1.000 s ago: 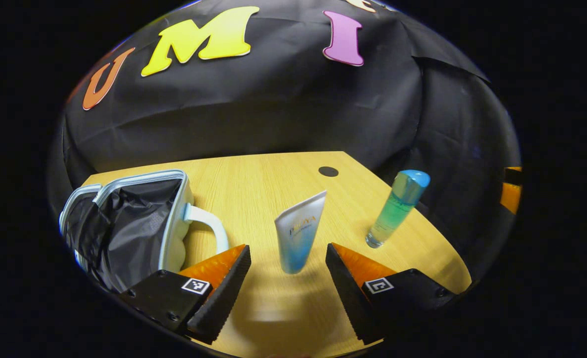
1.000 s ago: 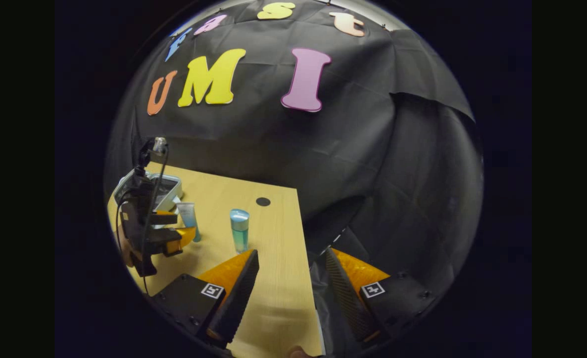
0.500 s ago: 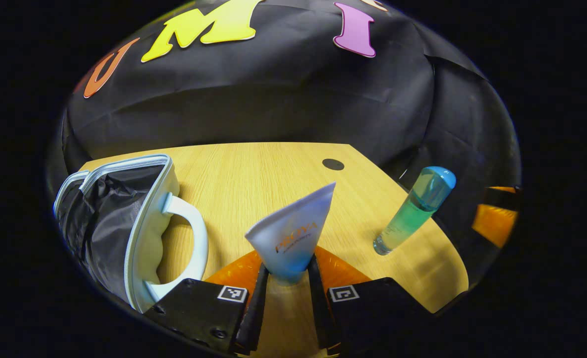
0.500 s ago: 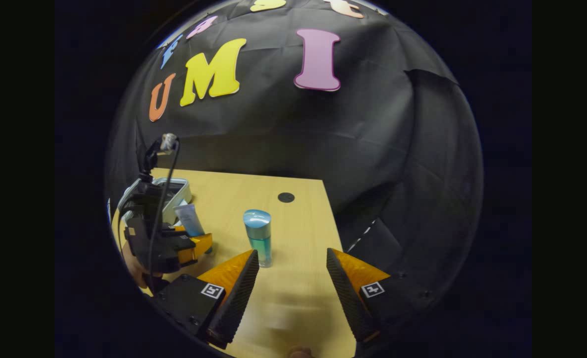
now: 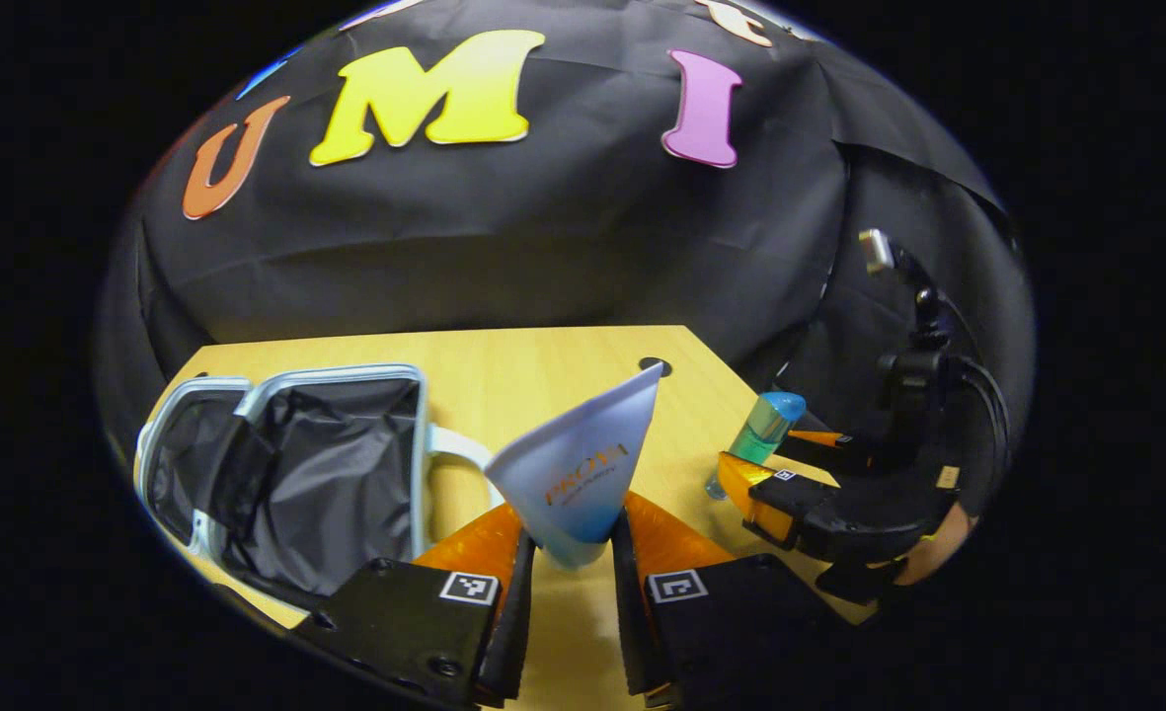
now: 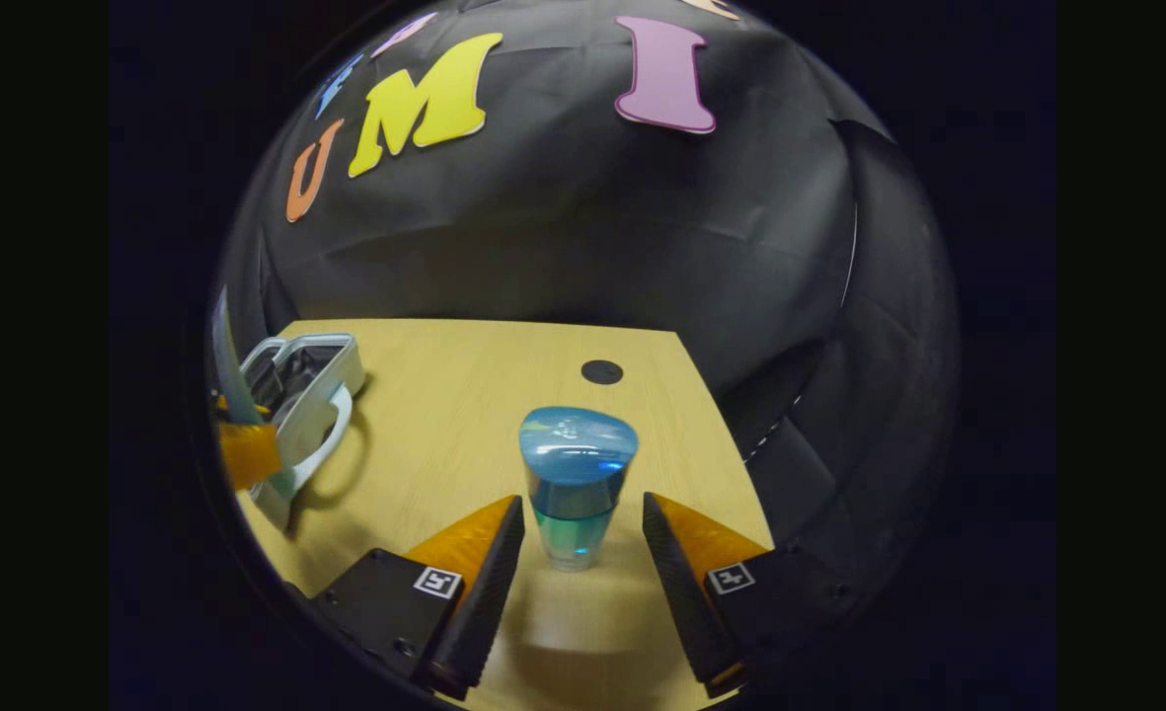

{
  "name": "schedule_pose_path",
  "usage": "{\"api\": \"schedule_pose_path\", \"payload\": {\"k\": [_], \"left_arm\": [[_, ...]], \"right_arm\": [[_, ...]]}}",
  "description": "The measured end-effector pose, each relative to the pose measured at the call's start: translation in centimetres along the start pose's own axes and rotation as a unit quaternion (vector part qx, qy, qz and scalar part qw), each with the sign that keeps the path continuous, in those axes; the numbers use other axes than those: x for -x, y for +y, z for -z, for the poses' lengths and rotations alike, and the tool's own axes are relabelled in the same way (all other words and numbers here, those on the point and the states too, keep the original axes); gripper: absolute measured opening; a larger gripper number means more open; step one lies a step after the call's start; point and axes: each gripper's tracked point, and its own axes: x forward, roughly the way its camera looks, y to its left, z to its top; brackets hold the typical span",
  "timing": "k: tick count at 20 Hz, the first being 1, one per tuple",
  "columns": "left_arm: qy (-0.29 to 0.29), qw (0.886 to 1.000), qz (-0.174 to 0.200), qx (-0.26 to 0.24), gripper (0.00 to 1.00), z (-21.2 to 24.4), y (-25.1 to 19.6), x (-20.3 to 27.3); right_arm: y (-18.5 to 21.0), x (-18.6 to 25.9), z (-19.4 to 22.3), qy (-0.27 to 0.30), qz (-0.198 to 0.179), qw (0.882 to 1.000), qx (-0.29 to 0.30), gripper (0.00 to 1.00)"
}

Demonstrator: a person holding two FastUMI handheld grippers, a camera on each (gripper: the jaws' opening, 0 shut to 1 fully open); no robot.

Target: First open the suitcase, pack the skin care products into it, and then close the suitcase.

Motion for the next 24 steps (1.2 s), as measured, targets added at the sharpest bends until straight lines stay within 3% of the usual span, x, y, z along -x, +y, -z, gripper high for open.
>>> {"api": "schedule_pose_path", "payload": {"k": [1,5,8,9,12,15,18,24], "left_arm": [[0.004,1.0,-0.01,0.007,0.41,0.0,1.5,0.9],[0.028,0.996,-0.082,0.033,0.41,1.3,10.1,3.8],[0.064,0.988,-0.126,0.066,0.41,2.9,16.3,4.3],[0.077,0.986,-0.135,0.068,0.41,3.5,18.0,4.1],[0.118,0.981,-0.144,0.054,0.41,5.4,21.6,3.0],[0.173,0.975,-0.133,0.039,0.41,7.7,22.9,1.6],[0.219,0.967,-0.127,0.04,0.41,10.3,23.7,0.3],[0.221,0.967,-0.127,0.004,0.41,9.5,23.9,-1.2]], "right_arm": [[0.1,-0.4,0.0,0.0,0.002,1.0,-0.002,0.63],[-0.2,0.0,-0.2,-0.002,0.034,0.999,0.004,0.39],[1.6,2.9,-0.8,0.002,0.027,1.0,-0.004,0.37],[2.5,4.5,-1.2,0.001,0.023,1.0,-0.005,0.34],[5.1,9.3,-2.5,-0.001,0.026,0.999,-0.023,0.35],[8.6,13.7,-3.5,-0.003,0.014,0.997,-0.07,0.35],[11.2,16.3,-3.2,-0.003,0.008,0.997,-0.073,0.35],[14.2,19.0,-3.4,-0.013,0.006,0.999,-0.048,0.35]]}}
